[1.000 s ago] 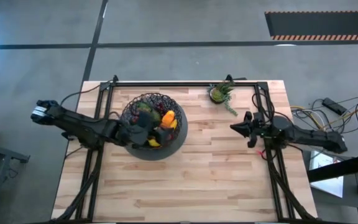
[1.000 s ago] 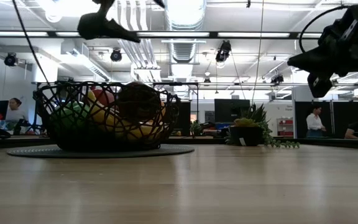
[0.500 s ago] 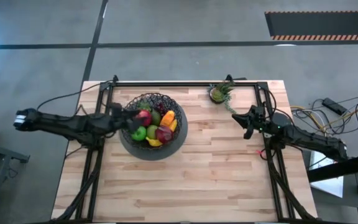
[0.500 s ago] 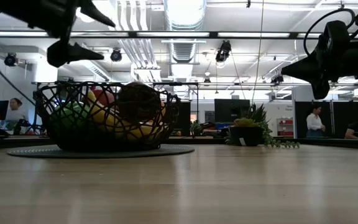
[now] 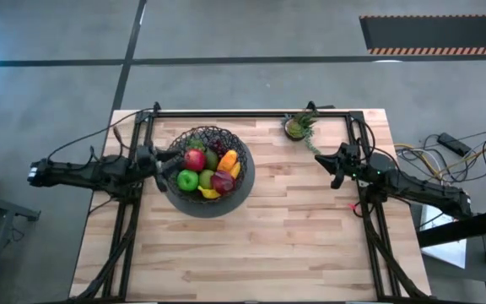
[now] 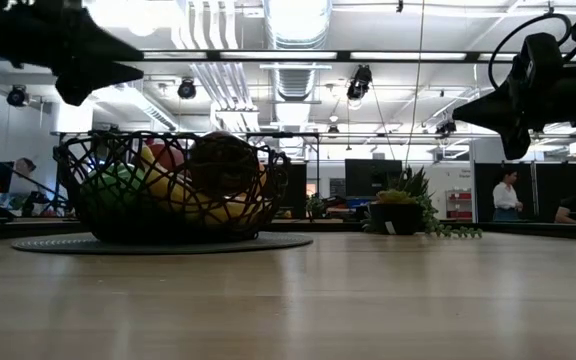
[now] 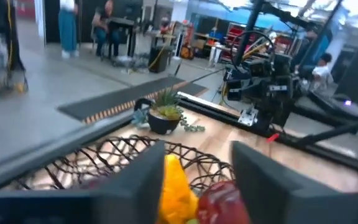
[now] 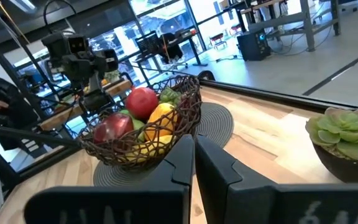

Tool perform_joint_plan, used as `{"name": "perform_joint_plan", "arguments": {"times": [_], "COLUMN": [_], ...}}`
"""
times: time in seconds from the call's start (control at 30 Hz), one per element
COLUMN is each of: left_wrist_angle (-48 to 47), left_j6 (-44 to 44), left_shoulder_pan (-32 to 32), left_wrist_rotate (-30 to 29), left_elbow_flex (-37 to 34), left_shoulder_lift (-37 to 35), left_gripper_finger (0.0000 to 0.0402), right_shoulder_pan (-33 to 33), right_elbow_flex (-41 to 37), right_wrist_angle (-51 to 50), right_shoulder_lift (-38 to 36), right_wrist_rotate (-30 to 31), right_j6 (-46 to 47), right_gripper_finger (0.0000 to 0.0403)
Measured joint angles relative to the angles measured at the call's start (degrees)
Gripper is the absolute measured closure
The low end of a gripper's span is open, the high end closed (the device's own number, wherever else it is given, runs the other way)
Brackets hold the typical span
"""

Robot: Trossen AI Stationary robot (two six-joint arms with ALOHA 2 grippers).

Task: Build produce basket
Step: Return to Home Position

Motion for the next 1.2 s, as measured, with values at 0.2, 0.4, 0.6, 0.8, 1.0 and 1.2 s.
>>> {"name": "perform_joint_plan", "arguments": {"times": [0.2,0.4,0.6,0.8,1.0,1.2], "left_wrist_angle": [-0.1,-0.3,4.8,6.9,6.3,5.3], "left_j6": [9.2,10.4,14.3,16.6,18.0,17.9], "left_shoulder_pan": [0.0,0.0,0.0,0.0,0.0,0.0], "left_wrist_rotate": [0.5,4.8,10.1,12.4,16.5,22.8], "left_elbow_flex": [-5.2,-12.2,-14.4,-15.7,-15.8,-15.8], "left_shoulder_lift": [-4.6,-12.3,-14.9,-15.1,-15.1,-13.8], "left_gripper_finger": [0.0388,0.0391,0.04,0.0401,0.0401,0.0401], "right_shoulder_pan": [0.0,0.0,0.0,0.0,0.0,0.0], "right_elbow_flex": [0.0,0.0,0.0,0.0,0.0,0.0], "right_wrist_angle": [0.0,0.0,0.1,0.0,0.0,0.0], "right_shoulder_lift": [0.0,0.0,0.0,0.0,-0.1,0.0], "right_wrist_rotate": [0.0,0.0,0.1,0.1,0.1,0.1], "right_j6": [0.0,0.0,0.0,0.0,0.0,0.0], "right_gripper_finger": [0.0394,0.0394,0.0394,0.0394,0.0394,0.0394]}}
